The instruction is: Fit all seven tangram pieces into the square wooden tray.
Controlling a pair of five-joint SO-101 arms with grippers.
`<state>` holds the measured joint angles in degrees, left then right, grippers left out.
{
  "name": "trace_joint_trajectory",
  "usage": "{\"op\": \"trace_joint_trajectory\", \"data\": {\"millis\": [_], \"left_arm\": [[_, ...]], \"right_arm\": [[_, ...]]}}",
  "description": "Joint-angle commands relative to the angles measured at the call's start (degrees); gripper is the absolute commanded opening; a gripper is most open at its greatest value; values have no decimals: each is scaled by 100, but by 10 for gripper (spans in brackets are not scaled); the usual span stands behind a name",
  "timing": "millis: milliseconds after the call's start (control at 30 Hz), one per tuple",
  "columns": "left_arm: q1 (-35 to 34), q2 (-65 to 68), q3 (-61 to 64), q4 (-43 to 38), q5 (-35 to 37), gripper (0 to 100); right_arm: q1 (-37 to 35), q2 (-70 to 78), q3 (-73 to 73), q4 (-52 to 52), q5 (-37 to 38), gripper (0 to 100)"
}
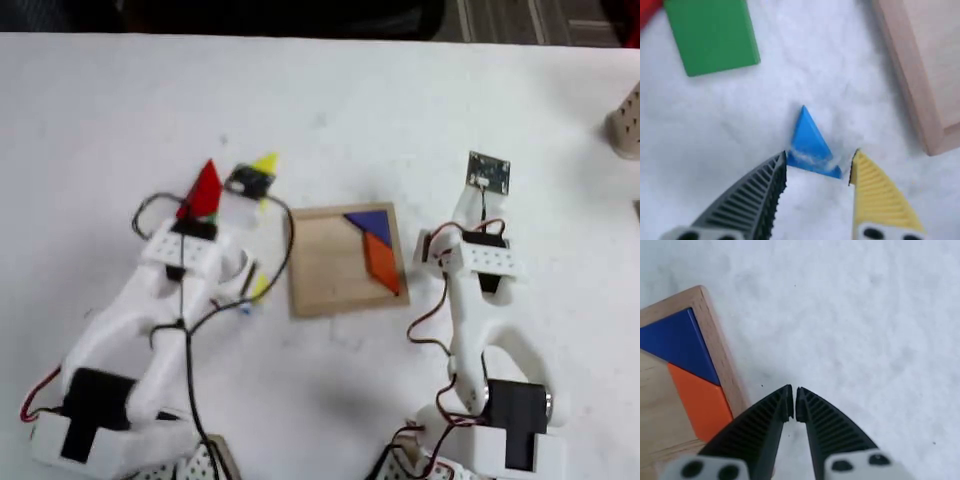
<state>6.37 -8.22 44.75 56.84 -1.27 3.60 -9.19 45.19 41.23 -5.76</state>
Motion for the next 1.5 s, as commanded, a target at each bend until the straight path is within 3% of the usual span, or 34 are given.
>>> {"op": "trace_joint_trajectory", "data": {"millis": [0, 233, 500, 667, 900, 1100, 1467], "left_arm": [[-171, -303, 554, -809, 580, 214], [-171, -303, 571, -862, 1143, 211], [48, -295, 642, -800, 1178, 206], [101, -303, 686, -818, 1187, 108], [101, -303, 695, -905, 1187, 123], [110, -338, 677, -914, 1134, 27], [110, -347, 404, -677, 1143, 31]], "right_arm": [[-22, -259, -18, -101, 0, 17], [-22, -259, -18, -101, 0, 17], [-22, -259, -18, -101, 0, 17], [-22, -259, -18, -101, 0, 17], [-4, -259, -18, -101, 0, 17], [4, -259, -18, -101, 0, 17], [13, -259, -18, -101, 0, 17]]}}
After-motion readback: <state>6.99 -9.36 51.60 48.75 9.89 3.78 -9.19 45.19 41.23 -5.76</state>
